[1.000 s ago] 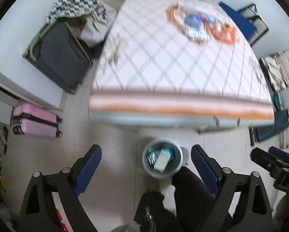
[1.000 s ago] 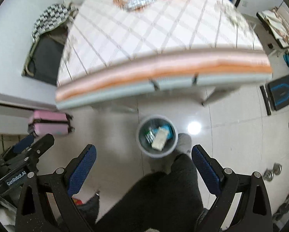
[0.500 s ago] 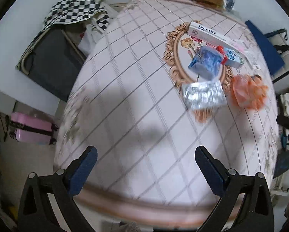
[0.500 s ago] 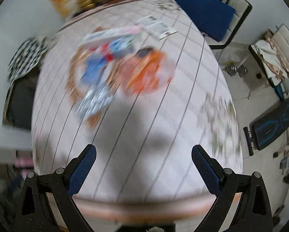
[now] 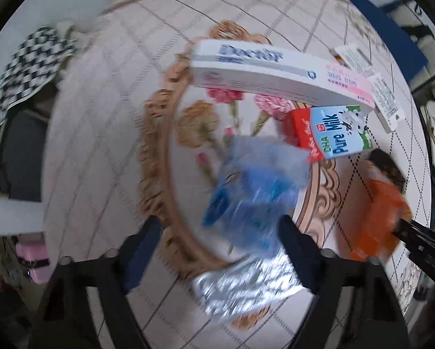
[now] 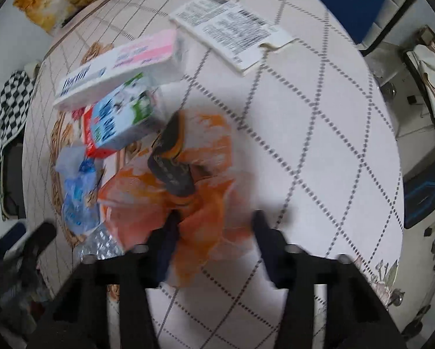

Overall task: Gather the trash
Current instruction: 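Grasp the blue plastic bag with the left tool while the right grasps the orange bag, then carry both bags over the white bin and release them, then raise both tools back up over the table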

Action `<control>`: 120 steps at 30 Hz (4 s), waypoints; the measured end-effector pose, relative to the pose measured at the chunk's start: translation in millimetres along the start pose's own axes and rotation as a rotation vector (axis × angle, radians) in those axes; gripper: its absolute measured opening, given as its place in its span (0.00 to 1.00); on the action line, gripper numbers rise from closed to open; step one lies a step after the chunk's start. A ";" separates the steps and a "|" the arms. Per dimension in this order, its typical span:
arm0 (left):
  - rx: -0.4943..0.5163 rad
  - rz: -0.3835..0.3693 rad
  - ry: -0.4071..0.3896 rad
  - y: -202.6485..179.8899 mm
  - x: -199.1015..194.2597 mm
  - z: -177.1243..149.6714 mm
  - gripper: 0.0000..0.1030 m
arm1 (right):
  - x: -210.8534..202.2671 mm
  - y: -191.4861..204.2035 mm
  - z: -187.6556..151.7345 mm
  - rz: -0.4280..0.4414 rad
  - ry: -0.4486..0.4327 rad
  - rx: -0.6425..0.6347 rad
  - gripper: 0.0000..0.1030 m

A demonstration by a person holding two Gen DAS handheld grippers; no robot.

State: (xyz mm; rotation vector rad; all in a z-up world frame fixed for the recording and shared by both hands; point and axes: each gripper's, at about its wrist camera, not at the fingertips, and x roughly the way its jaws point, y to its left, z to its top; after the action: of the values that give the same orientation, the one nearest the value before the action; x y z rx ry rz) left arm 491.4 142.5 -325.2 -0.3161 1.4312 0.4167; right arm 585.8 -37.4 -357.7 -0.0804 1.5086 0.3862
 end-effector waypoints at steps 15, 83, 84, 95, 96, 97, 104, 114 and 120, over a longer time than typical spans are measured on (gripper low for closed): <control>-0.098 -0.058 -0.067 18.2 -37.3 -37.9 0.06 | -37.5 -17.0 4.7 0.033 -0.086 0.012 0.29; -0.144 -0.232 0.297 89.3 281.1 -530.6 0.71 | 350.8 -84.4 -601.9 0.023 0.320 0.010 0.43; -0.145 -0.227 0.298 91.3 281.0 -531.0 0.71 | 355.9 -82.6 -599.1 0.033 0.328 0.007 0.45; -0.138 -0.114 0.243 112.6 248.6 -537.6 0.99 | 343.4 -70.5 -597.0 0.066 0.294 -0.022 0.95; -0.136 -0.108 0.238 112.5 244.6 -538.4 0.99 | 338.1 -70.8 -596.5 0.066 0.290 -0.026 0.96; -0.136 -0.098 0.233 113.8 240.7 -539.3 0.99 | 335.2 -68.9 -595.3 0.073 0.286 -0.032 0.97; -0.144 -0.063 0.217 120.7 227.1 -544.2 0.99 | 323.5 -52.4 -592.0 0.036 0.270 -0.104 0.97; -0.137 -0.039 0.181 115.3 173.5 -542.8 0.99 | 245.6 -36.5 -588.1 -0.094 0.176 -0.164 0.97; -0.120 -0.047 0.158 114.9 117.8 -543.4 0.99 | 176.3 -22.7 -588.3 -0.108 0.141 -0.189 0.97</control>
State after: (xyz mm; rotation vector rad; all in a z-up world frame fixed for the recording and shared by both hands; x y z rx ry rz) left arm -31.4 9.2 -502.0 -0.4868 1.5525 0.4481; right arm 33.3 -193.4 -577.1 -0.3433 1.5958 0.4427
